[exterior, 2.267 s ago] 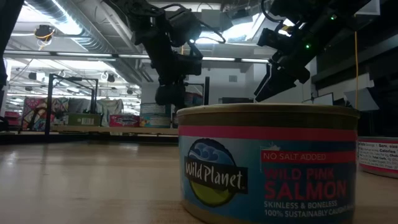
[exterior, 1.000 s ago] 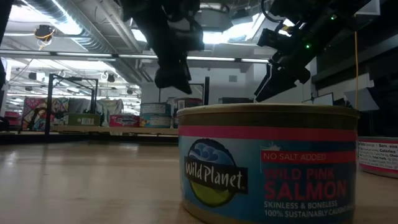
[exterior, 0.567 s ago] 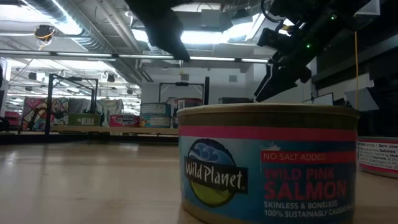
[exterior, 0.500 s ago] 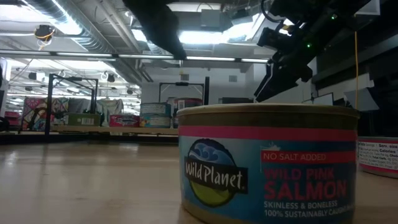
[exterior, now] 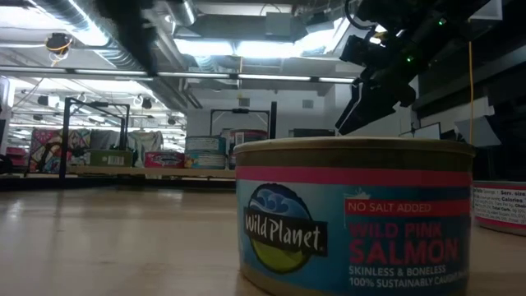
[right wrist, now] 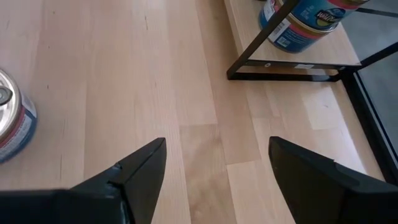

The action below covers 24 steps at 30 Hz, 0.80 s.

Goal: Stack canned seafood by type on shelf
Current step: Stack the left red tuna can on top of the red tuna can on the shelf

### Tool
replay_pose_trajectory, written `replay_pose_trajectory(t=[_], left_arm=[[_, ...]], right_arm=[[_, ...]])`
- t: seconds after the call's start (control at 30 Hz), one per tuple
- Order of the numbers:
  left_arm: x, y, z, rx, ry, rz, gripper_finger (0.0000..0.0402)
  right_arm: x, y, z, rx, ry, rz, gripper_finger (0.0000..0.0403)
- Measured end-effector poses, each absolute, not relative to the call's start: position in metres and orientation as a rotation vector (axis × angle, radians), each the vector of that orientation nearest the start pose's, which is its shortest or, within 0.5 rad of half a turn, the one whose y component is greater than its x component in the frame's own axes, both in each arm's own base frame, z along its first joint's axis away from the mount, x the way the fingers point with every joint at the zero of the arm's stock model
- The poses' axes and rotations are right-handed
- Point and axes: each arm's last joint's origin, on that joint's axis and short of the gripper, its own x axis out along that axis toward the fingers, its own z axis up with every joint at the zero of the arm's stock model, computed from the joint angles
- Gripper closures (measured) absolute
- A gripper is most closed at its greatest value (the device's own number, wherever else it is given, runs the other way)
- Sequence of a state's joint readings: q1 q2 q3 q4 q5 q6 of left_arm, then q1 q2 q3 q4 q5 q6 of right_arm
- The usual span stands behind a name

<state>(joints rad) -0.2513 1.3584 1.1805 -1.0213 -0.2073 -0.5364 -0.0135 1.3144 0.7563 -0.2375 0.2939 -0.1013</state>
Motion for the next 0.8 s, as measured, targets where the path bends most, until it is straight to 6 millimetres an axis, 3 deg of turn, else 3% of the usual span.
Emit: replay_pose_trajectory(t=[0.17,0.3,0.53,0.8], left_arm=[[0.218,-0.075,0.282,-0.383,1.436,0.191,0.0128],[0.2,-0.088,0.281,-0.413,1.599,0.184,0.0128],[0.185,-0.107,0.279,-0.318,1.663,0.14,0.0128],[0.164,-0.126,0.259,-0.243,1.755,0.134,0.0128]], right_arm=[[0.259,-0.012,0.212,-0.207,0.805,-0.251,0.0121],[0.259,-0.012,0.212,-0.207,0.805,-0.251,0.0121],[0.259,-0.012,0.212,-0.207,0.805,-0.251,0.0121],[0.259,-0.012,0.212,-0.207,0.805,-0.251,0.0121]])
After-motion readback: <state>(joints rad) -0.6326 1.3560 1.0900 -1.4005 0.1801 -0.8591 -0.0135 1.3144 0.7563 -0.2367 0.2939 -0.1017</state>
